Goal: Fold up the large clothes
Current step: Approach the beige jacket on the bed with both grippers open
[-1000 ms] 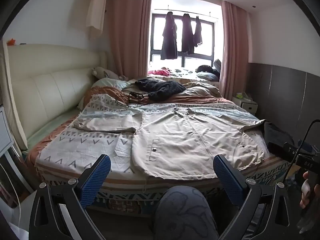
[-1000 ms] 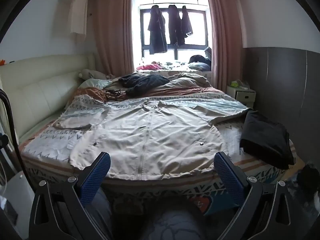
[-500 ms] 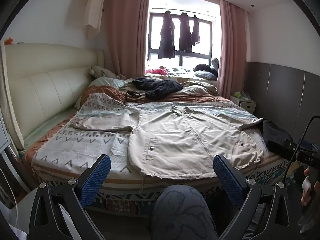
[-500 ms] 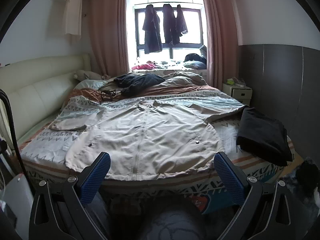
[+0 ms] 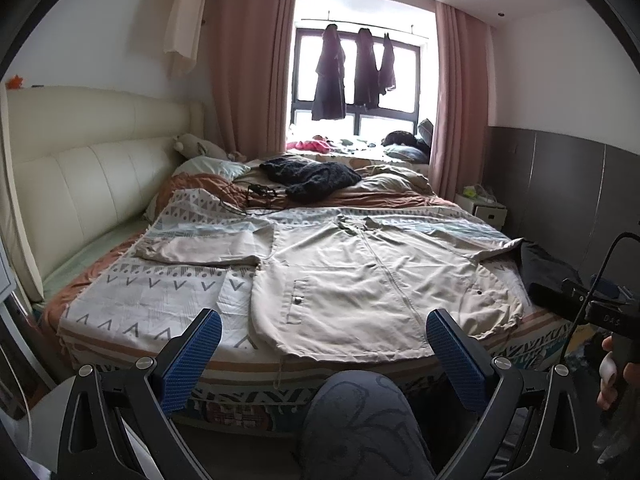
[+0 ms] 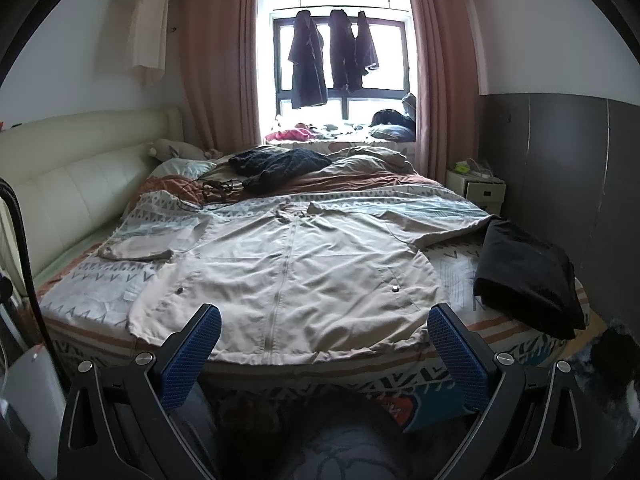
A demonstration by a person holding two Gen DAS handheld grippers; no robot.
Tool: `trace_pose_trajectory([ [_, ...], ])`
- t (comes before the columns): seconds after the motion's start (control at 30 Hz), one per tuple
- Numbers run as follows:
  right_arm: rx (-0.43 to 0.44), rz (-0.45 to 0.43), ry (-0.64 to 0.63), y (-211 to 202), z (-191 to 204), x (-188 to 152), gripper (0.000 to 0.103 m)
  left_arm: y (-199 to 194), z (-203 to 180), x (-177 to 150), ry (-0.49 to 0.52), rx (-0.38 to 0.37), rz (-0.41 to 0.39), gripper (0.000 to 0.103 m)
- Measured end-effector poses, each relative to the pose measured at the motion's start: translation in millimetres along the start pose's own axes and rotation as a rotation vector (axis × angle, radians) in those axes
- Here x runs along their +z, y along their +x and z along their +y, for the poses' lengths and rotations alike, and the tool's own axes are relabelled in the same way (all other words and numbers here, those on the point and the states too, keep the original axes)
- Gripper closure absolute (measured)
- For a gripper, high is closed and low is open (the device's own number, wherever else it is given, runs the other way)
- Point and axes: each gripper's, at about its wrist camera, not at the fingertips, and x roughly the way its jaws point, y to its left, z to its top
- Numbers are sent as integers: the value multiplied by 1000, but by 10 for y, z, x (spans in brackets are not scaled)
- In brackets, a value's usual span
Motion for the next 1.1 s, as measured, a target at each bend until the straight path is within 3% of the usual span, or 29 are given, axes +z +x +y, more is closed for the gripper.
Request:
trace_pose_trajectory([
  [1.1,38,19,-30,55,282,16,0,-67,223,-50,-9,18,-10,1],
])
